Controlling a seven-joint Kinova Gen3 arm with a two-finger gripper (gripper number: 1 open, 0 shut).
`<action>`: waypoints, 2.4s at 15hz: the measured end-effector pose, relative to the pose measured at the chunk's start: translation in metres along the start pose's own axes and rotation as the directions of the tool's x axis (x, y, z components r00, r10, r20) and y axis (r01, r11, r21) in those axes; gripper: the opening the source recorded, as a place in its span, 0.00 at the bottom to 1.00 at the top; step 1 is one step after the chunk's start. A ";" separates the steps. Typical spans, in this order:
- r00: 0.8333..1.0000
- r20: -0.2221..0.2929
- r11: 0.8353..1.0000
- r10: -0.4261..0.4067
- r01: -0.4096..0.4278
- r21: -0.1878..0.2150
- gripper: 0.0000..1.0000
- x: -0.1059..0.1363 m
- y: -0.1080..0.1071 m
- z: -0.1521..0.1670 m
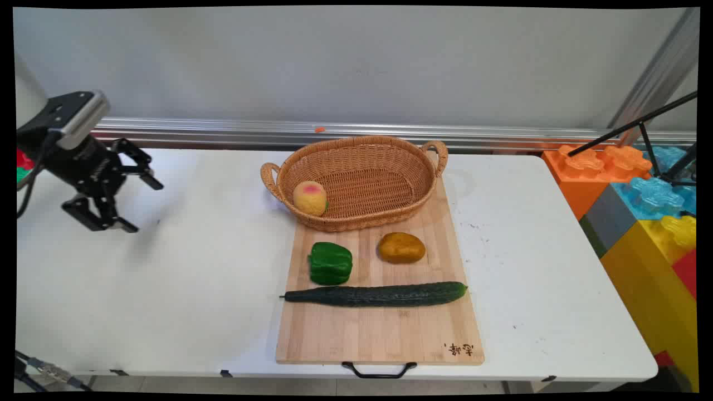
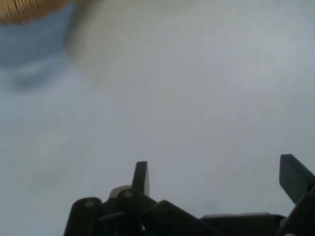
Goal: Pick up the potato from the cutting board
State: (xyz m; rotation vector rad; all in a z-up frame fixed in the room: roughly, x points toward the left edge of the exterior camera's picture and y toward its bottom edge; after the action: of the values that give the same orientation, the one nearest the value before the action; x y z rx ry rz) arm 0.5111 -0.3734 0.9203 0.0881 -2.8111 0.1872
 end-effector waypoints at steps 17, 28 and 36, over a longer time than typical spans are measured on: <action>0.961 -0.277 0.998 -0.027 0.041 0.045 1.00 0.229 -0.002 0.078; 0.981 -0.194 0.983 0.021 0.015 0.184 1.00 0.344 -0.004 0.180; 0.992 -0.119 0.977 0.031 -0.005 0.211 1.00 0.359 -0.015 0.242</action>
State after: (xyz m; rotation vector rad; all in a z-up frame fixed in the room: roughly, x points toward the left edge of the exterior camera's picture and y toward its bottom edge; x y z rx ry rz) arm 0.0971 -0.4358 0.8097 0.0959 -2.6621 0.4782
